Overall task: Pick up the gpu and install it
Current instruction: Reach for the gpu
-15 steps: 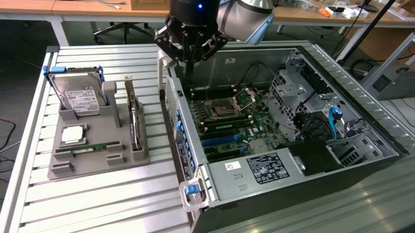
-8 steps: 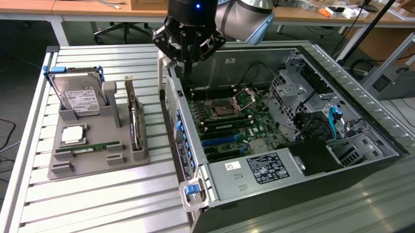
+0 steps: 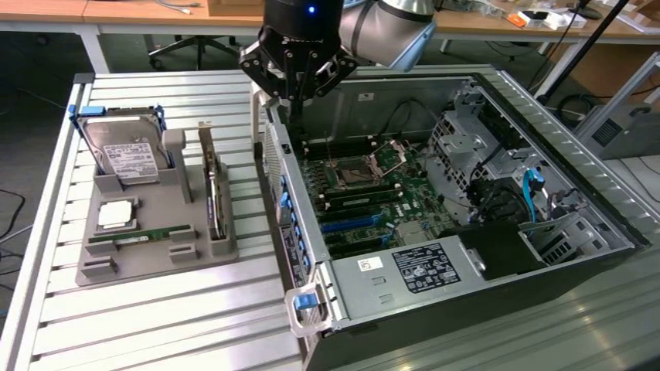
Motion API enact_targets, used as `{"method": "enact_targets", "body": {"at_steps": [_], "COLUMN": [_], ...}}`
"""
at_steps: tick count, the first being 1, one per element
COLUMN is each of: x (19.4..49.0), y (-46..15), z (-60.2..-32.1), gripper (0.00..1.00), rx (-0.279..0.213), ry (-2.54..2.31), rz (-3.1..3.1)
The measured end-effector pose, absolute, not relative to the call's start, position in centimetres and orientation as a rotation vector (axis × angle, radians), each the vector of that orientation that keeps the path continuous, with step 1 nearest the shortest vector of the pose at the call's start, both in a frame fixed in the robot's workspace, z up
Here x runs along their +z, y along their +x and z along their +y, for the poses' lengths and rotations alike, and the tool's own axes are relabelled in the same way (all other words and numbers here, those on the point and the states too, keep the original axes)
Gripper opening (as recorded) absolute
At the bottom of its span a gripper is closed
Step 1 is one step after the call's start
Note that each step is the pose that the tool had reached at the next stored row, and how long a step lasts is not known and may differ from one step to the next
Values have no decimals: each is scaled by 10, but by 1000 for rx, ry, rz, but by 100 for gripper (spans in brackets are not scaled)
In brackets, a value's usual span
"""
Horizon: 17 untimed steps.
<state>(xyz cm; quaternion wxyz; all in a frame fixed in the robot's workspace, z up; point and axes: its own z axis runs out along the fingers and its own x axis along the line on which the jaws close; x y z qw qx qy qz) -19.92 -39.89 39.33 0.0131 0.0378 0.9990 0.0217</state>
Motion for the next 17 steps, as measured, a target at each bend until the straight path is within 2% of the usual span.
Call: {"method": "enact_targets", "body": {"at_steps": [17], "x": [393], "y": [-205], "z": [-399], "gripper": [11], "rx": [67], "ry": [118], "rz": [3113]}}
